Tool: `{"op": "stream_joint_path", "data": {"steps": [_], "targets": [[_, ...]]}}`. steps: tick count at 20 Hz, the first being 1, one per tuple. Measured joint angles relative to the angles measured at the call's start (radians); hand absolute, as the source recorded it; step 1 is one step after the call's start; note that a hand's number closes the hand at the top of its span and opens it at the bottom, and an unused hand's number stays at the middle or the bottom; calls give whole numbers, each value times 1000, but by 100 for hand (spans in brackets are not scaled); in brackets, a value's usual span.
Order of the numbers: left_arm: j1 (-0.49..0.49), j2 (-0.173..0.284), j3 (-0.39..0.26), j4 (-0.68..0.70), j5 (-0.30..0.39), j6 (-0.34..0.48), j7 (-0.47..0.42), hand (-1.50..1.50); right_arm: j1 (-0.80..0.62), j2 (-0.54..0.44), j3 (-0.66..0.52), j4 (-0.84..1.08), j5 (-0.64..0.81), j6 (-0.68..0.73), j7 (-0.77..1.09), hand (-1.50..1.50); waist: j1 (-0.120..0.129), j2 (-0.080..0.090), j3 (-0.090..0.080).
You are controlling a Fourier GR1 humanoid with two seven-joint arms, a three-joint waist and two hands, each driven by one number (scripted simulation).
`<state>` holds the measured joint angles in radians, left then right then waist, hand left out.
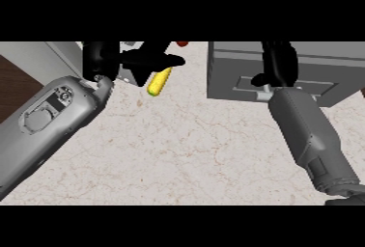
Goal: Pick up the can, place it into the drawer and close the drawer
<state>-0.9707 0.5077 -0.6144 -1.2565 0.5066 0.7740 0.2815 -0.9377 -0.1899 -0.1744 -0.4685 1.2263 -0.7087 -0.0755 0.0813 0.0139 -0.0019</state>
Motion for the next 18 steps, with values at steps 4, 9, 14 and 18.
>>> {"op": "stream_joint_path", "data": {"steps": [4, 9, 14, 18], "targets": [[38, 10, 2, -30, -16, 0, -5, -150, -65, -14, -21, 90, 0, -2, -10, -150, 1, 5, -1], [86, 20, 5, -74, -31, -6, -20, -150, -121, -37, -52, 168, -17, 9, -28, -150, 8, 13, 2], [134, 24, 16, -103, -37, -15, -39, -150, -156, -38, -73, 215, -33, 26, -75, -150, 1, 17, 5], [150, 33, 23, -125, -40, -16, -34, -150, -160, -30, -127, 211, -95, 34, -167, -150, -6, 18, 7]]}}
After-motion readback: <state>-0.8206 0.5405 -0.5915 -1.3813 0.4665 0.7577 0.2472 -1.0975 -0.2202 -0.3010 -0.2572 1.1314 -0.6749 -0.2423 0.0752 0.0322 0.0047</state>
